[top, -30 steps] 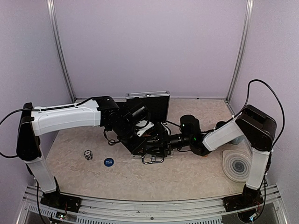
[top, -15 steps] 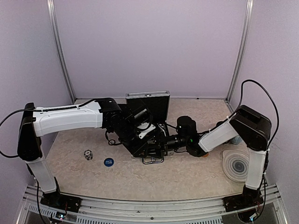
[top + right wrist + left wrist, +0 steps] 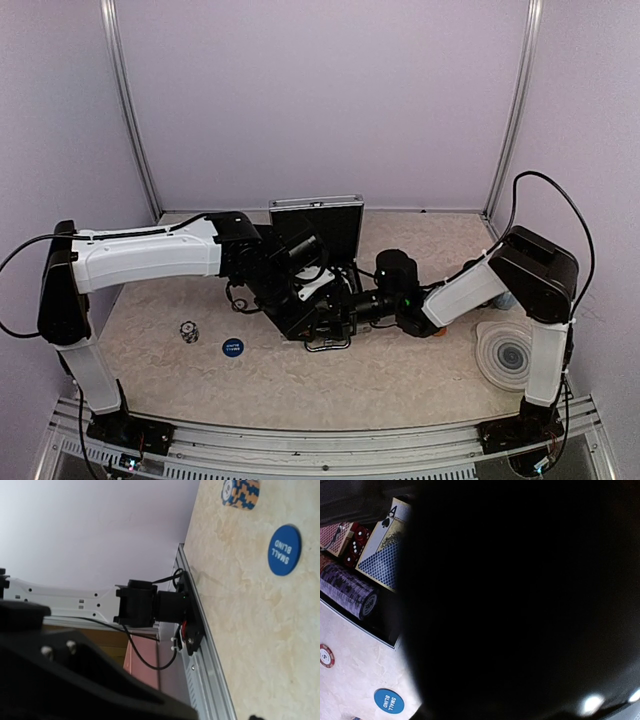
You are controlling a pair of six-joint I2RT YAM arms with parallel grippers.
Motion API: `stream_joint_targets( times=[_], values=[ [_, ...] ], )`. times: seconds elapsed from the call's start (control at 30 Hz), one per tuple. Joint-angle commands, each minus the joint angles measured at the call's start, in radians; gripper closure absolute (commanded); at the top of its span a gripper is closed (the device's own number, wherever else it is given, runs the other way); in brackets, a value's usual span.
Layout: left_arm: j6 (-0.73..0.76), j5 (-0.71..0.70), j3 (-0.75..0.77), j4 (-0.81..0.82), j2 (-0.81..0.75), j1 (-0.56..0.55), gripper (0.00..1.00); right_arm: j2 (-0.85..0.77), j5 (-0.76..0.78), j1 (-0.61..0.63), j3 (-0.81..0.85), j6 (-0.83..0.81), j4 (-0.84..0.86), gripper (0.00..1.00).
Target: Pack up texas hold em set
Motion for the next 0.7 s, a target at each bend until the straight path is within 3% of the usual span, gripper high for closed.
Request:
stream_joint_targets(
  times=[0.0,0.13,0.3,0.47,0.63,0.67],
  values=[
    [0.004,0.015,-0.003,0.022,0.010,-0.009,1.00,0.020,-0.048,0.023,0.024,-0.025,0.016,0.30],
    [0.007,0.011,-0.006,0.022,0.014,-0.014,1.00,0.027,-0.059,0.027,0.029,-0.035,0.004,0.45],
    [0.013,0.011,-0.011,0.015,0.021,-0.016,1.00,0.033,-0.077,0.031,0.037,-0.061,-0.033,0.56],
    [0.011,0.009,-0.015,0.015,0.021,-0.019,1.00,0.031,-0.092,0.032,0.041,-0.087,-0.068,0.80],
    [0.007,-0.002,-0.016,0.014,0.019,-0.020,1.00,0.017,-0.090,0.031,0.054,-0.121,-0.102,0.97],
    [0.007,-0.006,-0.016,0.012,0.018,-0.020,0.92,0.012,-0.087,0.030,0.054,-0.126,-0.106,0.99]
  ],
)
